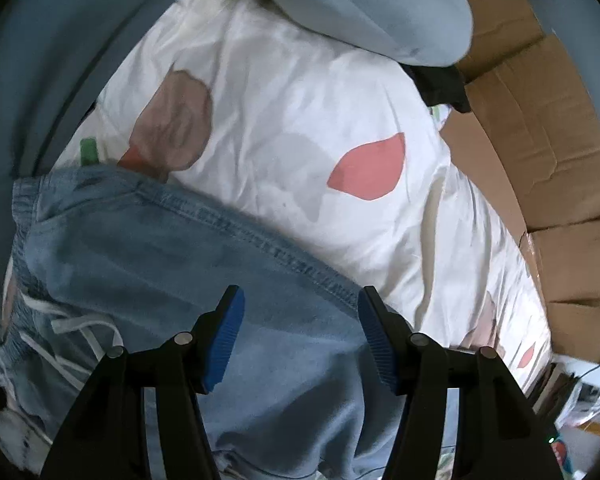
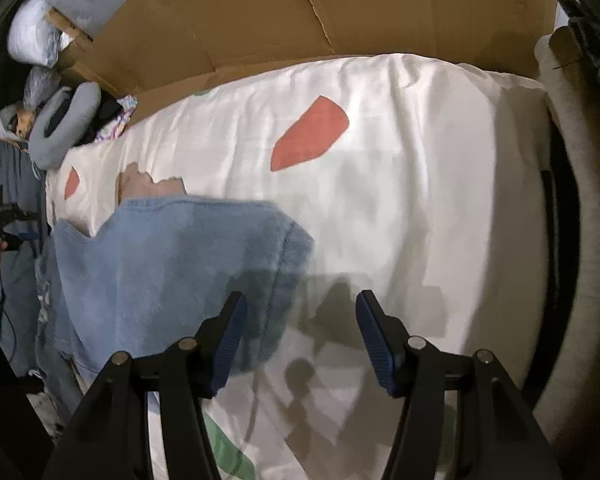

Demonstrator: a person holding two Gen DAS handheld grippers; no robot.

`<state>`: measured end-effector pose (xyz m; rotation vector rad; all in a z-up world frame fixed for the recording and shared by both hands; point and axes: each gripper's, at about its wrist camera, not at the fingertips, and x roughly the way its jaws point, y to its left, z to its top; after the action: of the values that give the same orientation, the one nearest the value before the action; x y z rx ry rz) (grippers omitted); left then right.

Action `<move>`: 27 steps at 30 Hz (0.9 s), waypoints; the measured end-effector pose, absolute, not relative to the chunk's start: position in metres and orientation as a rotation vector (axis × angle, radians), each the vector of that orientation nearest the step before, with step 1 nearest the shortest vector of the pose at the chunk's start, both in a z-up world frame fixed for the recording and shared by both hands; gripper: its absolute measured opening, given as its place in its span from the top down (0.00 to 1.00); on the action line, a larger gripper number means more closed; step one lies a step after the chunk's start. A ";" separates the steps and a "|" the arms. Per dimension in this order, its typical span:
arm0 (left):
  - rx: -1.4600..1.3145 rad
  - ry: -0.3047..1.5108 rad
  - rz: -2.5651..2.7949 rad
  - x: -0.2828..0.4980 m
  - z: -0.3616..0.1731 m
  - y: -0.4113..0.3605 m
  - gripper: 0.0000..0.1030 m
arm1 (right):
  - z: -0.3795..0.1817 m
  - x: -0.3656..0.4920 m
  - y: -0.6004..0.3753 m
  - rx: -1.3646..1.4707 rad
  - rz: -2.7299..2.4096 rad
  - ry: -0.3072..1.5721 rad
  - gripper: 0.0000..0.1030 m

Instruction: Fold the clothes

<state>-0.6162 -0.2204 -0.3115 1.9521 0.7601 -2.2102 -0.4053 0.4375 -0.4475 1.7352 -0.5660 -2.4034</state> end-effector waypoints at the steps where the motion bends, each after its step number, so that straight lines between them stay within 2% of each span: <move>1: 1.959 0.763 -2.208 -0.618 -0.314 -0.219 0.42 | -0.449 -0.409 0.438 1.732 -2.398 -0.588 0.47; 7: 2.012 0.794 -2.206 -0.628 -0.329 -0.212 0.42 | -0.463 -0.433 0.443 1.739 -2.312 -0.774 0.47; 15: 2.066 0.775 -2.156 -0.639 -0.353 -0.204 0.42 | -0.479 -0.452 0.434 1.808 -2.239 -0.813 0.47; 16: 2.073 0.778 -2.152 -0.639 -0.355 -0.203 0.42 | -0.478 -0.453 0.434 1.808 -2.237 -0.809 0.61; 17: 2.077 0.779 -2.149 -0.640 -0.357 -0.202 0.42 | -0.477 -0.454 0.435 1.810 -2.236 -0.800 0.83; 27: 2.110 0.766 -2.142 -0.649 -0.362 -0.184 0.42 | -0.403 -0.450 0.453 1.624 -2.438 -0.673 0.87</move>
<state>-0.6489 -0.1835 -0.3621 2.1096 0.7656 -2.1417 -0.4500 0.4529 -0.4026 1.6237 -0.6730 -2.4376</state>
